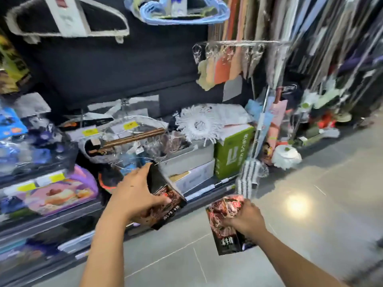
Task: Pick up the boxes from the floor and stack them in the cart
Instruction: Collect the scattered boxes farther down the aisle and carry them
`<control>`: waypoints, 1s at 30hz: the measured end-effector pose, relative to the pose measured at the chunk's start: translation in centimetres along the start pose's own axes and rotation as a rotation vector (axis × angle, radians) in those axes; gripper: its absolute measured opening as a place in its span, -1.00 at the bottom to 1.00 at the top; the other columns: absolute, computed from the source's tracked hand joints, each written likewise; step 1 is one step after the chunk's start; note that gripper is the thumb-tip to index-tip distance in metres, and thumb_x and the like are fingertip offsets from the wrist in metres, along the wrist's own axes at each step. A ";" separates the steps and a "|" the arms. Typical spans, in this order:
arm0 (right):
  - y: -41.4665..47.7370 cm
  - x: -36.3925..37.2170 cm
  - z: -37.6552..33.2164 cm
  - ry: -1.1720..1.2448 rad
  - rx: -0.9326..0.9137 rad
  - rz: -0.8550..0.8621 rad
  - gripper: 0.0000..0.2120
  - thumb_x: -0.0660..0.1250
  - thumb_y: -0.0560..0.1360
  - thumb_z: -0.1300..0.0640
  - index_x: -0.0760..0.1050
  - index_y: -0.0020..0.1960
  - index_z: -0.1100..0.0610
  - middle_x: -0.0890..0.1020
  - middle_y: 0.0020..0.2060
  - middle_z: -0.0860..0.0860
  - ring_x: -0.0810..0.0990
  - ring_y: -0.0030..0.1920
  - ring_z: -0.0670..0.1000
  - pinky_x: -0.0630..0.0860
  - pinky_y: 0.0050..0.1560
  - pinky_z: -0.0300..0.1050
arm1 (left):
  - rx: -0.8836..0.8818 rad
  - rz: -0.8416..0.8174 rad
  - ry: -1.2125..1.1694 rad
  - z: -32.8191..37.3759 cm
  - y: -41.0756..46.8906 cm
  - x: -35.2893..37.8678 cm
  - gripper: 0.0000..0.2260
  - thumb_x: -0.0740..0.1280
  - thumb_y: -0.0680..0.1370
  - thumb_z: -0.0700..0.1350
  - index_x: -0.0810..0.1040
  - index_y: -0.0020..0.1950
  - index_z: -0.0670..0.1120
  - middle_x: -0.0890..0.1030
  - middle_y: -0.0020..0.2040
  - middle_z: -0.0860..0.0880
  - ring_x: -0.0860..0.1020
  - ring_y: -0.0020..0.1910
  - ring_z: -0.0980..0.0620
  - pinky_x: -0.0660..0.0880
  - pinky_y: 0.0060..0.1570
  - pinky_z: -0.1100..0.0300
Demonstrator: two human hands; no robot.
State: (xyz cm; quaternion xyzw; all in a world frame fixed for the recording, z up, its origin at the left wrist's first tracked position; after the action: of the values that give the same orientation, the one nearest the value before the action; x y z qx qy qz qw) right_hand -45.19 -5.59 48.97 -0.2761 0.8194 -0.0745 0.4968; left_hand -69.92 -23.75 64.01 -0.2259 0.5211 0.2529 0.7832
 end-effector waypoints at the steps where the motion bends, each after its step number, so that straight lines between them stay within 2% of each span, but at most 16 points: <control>1: -0.2 -1.0 1.9 0.039 0.038 0.019 0.00 0.55 -0.01 -0.29 0.33 0.27 0.18 0.55 0.13 0.10 0.52 0.12 0.13 0.52 0.13 -0.04 | 0.046 -0.020 -0.001 1.8 0.5 0.4 0.03 0.50 0.18 0.34 0.16 0.52 0.01 0.42 0.36 -0.04 0.39 0.34 -0.06 0.37 0.28 0.06; 6: -1.6 -5.4 12.4 0.335 0.259 0.093 0.13 0.56 -0.11 -0.25 0.28 0.32 0.21 0.55 0.13 0.11 0.52 0.13 0.15 0.52 0.12 -0.02 | 0.215 -0.097 0.012 10.7 1.9 2.9 -0.01 0.49 0.14 0.37 0.24 0.46 0.03 0.46 0.30 -0.01 0.44 0.28 -0.05 0.41 0.22 0.07; 9: -3.5 -8.1 18.9 0.435 0.348 0.129 0.19 0.55 -0.13 -0.26 0.22 0.35 0.23 0.55 0.05 0.09 0.54 0.05 0.10 0.55 0.06 -0.01 | 0.329 -0.130 0.044 17.0 2.1 5.3 -0.05 0.44 0.11 0.42 0.29 0.38 0.04 0.49 0.24 0.01 0.45 0.24 -0.04 0.44 0.16 0.05; 12: -6.0 -11.6 25.3 0.454 0.417 0.194 0.11 0.58 -0.02 -0.17 0.21 0.36 0.26 0.52 0.10 0.10 0.51 0.08 0.10 0.53 0.08 -0.05 | 0.404 -0.189 -0.014 23.9 0.9 8.4 -0.06 0.54 0.21 0.27 0.22 0.47 0.02 0.39 0.37 -0.01 0.35 0.35 -0.01 0.34 0.27 0.09; 15: -8.6 -15.2 31.7 0.437 0.485 0.278 0.04 0.57 -0.02 -0.17 0.28 0.31 0.26 0.54 0.13 0.13 0.52 0.10 0.12 0.51 0.05 -0.09 | 0.449 -0.231 -0.054 30.2 -0.7 11.7 0.02 0.52 0.20 0.32 0.16 0.52 0.02 0.32 0.46 -0.02 0.33 0.41 -0.02 0.33 0.34 0.07; 17: -10.3 -17.2 35.9 0.435 0.542 0.338 0.04 0.55 -0.08 -0.20 0.34 0.29 0.24 0.56 0.14 0.14 0.54 0.11 0.14 0.52 0.06 -0.10 | 0.520 -0.230 -0.071 34.3 -1.7 13.6 -0.03 0.46 0.09 0.45 0.30 0.39 0.07 0.47 0.31 0.02 0.46 0.25 0.00 0.44 0.22 0.05; 19: -12.0 -18.9 39.7 0.445 0.610 0.376 0.10 0.55 -0.07 -0.19 0.29 0.33 0.27 0.54 0.18 0.18 0.52 0.17 0.19 0.51 0.13 -0.07 | 0.595 -0.221 -0.083 38.2 -2.9 15.1 -0.18 0.43 0.05 0.44 0.38 0.22 0.15 0.52 0.11 0.12 0.50 0.09 0.06 0.49 0.09 0.06; 22: -14.5 -20.5 44.8 0.477 0.687 0.428 0.17 0.51 -0.16 -0.23 0.29 0.32 0.31 0.56 0.13 0.20 0.54 0.13 0.21 0.53 0.11 -0.02 | 0.687 -0.240 -0.074 43.8 -5.0 17.3 -0.21 0.45 0.07 0.42 0.37 0.22 0.17 0.53 0.08 0.14 0.51 0.07 0.08 0.50 0.08 0.03; 24: -16.0 -20.8 47.9 0.518 0.726 0.459 0.15 0.49 -0.18 -0.24 0.33 0.28 0.30 0.57 0.11 0.20 0.55 0.10 0.20 0.54 0.08 -0.01 | 0.736 -0.259 -0.045 47.0 -6.1 19.0 -0.22 0.44 0.08 0.41 0.36 0.22 0.16 0.53 0.06 0.11 0.51 0.05 0.03 0.51 0.06 0.00; 27: -18.8 -21.3 51.1 0.559 0.798 0.504 0.07 0.58 -0.04 -0.18 0.29 0.33 0.28 0.53 0.19 0.21 0.51 0.18 0.21 0.50 0.14 -0.02 | 0.820 -0.295 -0.046 51.4 -8.0 21.2 -0.24 0.43 0.12 0.36 0.35 0.25 0.13 0.52 0.07 0.06 0.51 0.06 -0.02 0.50 0.06 0.00; 30: -21.3 -20.8 53.3 0.615 0.885 0.546 -0.02 0.61 0.11 -0.05 0.25 0.37 0.27 0.48 0.27 0.21 0.48 0.24 0.20 0.45 0.15 -0.05 | 0.886 -0.343 -0.074 54.6 -9.8 22.7 -0.21 0.45 0.11 0.36 0.36 0.28 0.15 0.51 0.12 0.13 0.50 0.09 0.04 0.49 0.11 0.02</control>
State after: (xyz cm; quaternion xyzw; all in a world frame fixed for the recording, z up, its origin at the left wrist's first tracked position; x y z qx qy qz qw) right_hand 15.83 -4.34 47.14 0.2112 0.8580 -0.3546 0.3058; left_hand -17.91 6.07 63.10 0.0561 0.5057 -0.1186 0.8527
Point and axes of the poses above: each hand's wrist, its own y-axis towards the middle knuckle, its own x-axis out of the palm, z = x × y, the point moved 7 cm from there along y, towards the middle knuckle
